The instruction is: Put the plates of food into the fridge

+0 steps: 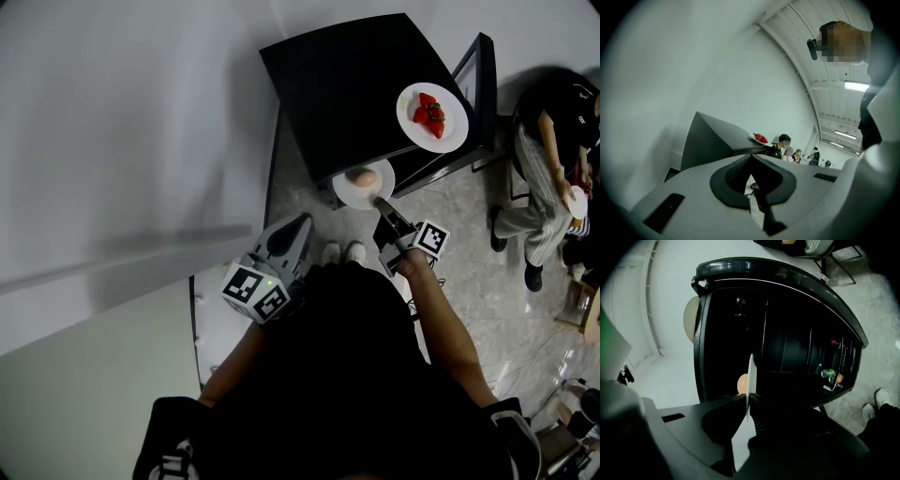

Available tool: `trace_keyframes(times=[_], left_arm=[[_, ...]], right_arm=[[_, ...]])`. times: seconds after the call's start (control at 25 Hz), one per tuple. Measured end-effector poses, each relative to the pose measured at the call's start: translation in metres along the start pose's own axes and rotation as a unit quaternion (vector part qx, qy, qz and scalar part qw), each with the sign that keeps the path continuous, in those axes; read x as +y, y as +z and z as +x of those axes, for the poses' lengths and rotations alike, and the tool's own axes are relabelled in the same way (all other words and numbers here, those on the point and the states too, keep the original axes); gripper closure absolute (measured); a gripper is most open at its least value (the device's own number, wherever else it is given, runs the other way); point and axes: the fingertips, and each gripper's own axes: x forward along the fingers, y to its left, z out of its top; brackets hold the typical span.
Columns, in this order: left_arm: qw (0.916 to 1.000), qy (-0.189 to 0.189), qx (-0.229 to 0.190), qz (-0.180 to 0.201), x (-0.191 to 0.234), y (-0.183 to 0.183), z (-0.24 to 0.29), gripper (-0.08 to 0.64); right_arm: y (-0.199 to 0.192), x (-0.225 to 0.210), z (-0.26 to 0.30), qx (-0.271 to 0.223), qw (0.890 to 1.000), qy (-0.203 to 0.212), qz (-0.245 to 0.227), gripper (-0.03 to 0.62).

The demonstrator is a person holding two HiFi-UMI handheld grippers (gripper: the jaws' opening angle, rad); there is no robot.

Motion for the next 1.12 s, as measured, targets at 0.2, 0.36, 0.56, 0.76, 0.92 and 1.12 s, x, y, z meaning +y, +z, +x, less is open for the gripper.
trace_keyframes(times=[0.2, 0.36, 0.56, 0.76, 0.92, 1.12], left_arm=[[1.0000, -0.001, 0.000, -0.001, 0.000, 0.001, 0.002, 0.537], [1.0000, -0.001, 0.003, -0.002, 0.000, 0.003, 0.002, 0.537], [1.0000, -0.001, 0.004, -0.005, 0.003, 0.004, 0.003, 0.537], [1.0000, -0.004, 0.008, 0.001, 0.005, 0.002, 0.005, 0.537], [0.9999, 0.003, 0.010, -0.002, 0.007, 0.001, 0.003, 0.537], [0.9999, 0.003, 0.011, -0.004, 0.007, 0.001, 0.004, 0.537]], right_arm=[[0.006, -0.007, 0.009, -0.011, 1.000, -0.008, 0.008, 0.552], [0.008, -0.013, 0.016, -0.013, 1.000, -0.012, 0.017, 0.552], [0.013, -0.020, 0.026, -0.019, 0.999, -0.018, 0.022, 0.555], [0.022, -0.023, 0.039, -0.021, 0.999, -0.024, 0.014, 0.555], [0.024, -0.024, 0.052, -0.022, 0.999, -0.024, 0.020, 0.557], [0.025, -0.022, 0.060, -0.025, 0.999, -0.029, 0.030, 0.557]])
